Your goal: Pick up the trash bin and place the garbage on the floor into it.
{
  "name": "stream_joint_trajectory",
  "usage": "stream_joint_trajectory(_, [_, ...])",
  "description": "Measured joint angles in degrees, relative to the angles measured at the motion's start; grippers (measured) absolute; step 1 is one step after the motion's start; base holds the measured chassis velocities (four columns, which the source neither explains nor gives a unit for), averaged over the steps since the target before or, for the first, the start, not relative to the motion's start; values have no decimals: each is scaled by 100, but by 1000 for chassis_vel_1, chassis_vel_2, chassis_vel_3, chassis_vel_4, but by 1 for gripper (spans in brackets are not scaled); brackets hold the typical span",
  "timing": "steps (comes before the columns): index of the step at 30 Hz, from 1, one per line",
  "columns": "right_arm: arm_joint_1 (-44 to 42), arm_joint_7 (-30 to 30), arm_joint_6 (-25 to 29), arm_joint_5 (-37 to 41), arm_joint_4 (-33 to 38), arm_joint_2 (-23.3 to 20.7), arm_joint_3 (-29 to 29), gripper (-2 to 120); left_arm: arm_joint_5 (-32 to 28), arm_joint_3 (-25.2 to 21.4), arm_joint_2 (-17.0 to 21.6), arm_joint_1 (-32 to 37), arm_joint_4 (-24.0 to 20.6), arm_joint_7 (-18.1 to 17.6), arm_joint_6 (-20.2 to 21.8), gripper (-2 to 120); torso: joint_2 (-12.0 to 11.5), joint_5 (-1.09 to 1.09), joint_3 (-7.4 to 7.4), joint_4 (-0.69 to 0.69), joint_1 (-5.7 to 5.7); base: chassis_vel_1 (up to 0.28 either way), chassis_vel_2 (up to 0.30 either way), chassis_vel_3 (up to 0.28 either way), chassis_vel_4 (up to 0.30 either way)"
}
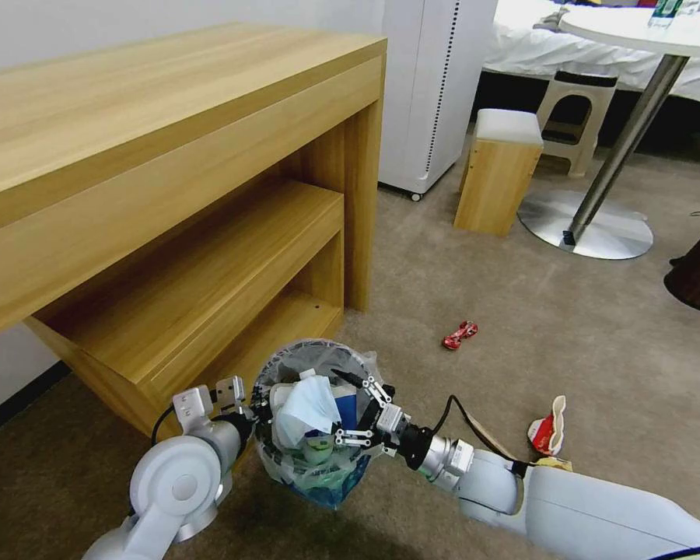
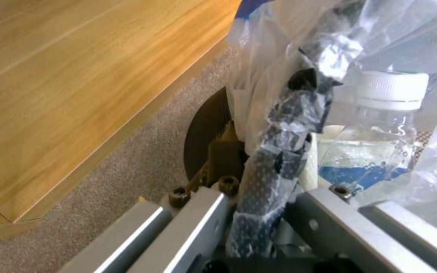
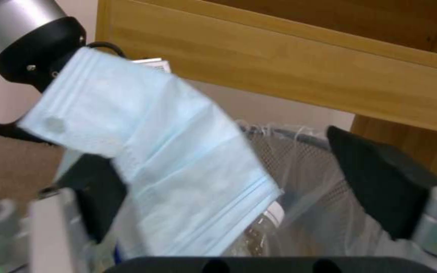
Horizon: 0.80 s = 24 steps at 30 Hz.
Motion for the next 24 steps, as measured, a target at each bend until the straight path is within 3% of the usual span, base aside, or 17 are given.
stream_joint_trajectory(11, [-106, -48, 34, -1, 145, -260, 306, 100, -565, -72, 104, -187, 335, -187, -62, 0, 0, 0, 0, 0, 0, 0, 0, 0, 0])
stream_joint_trajectory(24, [-267, -86, 74, -45, 207, -451, 574, 100, -894, -17, 73, -333, 335, -360, -112, 0, 0, 0, 0, 0, 0, 0, 0, 0, 0])
